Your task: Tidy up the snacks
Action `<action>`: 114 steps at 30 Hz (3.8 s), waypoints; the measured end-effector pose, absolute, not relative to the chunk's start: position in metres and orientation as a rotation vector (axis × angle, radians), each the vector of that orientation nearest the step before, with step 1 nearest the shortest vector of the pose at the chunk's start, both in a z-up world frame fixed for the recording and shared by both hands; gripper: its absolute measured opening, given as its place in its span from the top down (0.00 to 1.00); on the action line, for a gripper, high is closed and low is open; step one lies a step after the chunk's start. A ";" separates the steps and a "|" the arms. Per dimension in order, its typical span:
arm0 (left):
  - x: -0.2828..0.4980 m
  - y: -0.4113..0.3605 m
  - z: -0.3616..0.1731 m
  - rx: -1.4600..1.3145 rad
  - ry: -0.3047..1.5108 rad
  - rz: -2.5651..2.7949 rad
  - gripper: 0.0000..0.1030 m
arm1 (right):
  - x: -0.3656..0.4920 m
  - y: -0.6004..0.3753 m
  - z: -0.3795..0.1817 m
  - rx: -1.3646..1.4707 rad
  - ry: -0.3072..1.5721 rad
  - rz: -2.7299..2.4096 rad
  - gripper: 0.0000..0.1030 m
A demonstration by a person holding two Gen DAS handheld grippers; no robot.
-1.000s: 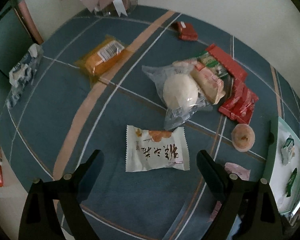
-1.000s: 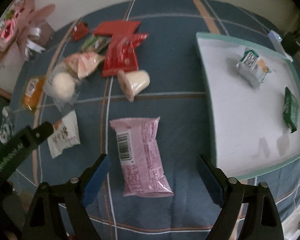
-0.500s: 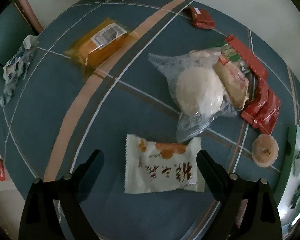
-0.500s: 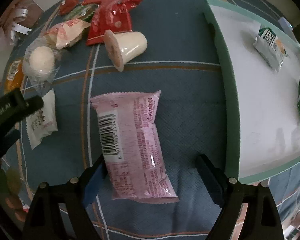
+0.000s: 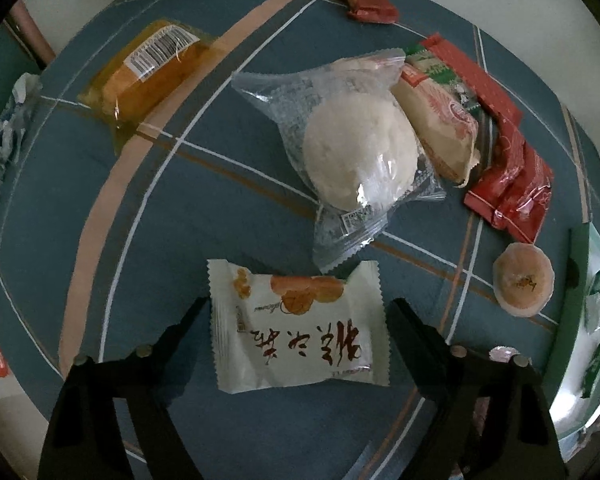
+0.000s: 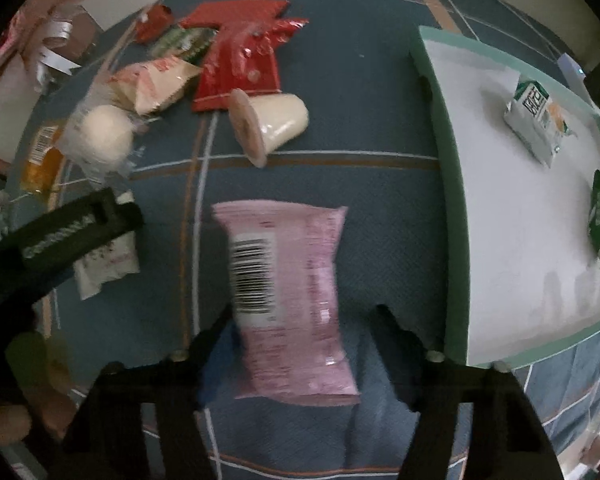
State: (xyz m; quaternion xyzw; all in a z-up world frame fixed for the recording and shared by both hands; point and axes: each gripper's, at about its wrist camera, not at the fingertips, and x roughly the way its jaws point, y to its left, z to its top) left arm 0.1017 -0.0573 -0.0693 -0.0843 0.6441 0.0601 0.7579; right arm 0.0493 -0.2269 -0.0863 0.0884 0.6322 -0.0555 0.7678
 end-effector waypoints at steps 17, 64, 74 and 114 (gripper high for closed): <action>0.101 -0.070 -0.048 -0.256 1.343 0.023 0.49 | 0.038 -0.230 -0.041 0.246 1.285 -0.062 0.61; 0.029 -0.287 0.003 0.069 1.192 -0.553 0.49 | -0.027 -0.469 -0.033 0.726 1.125 -0.608 0.61; 0.024 -0.316 -0.019 0.133 1.166 -0.608 0.49 | -0.030 -0.473 -0.035 0.741 1.131 -0.605 0.60; 0.071 -0.227 -0.036 -0.170 1.261 -0.206 0.10 | -0.006 -0.456 -0.041 0.625 1.182 -0.571 0.00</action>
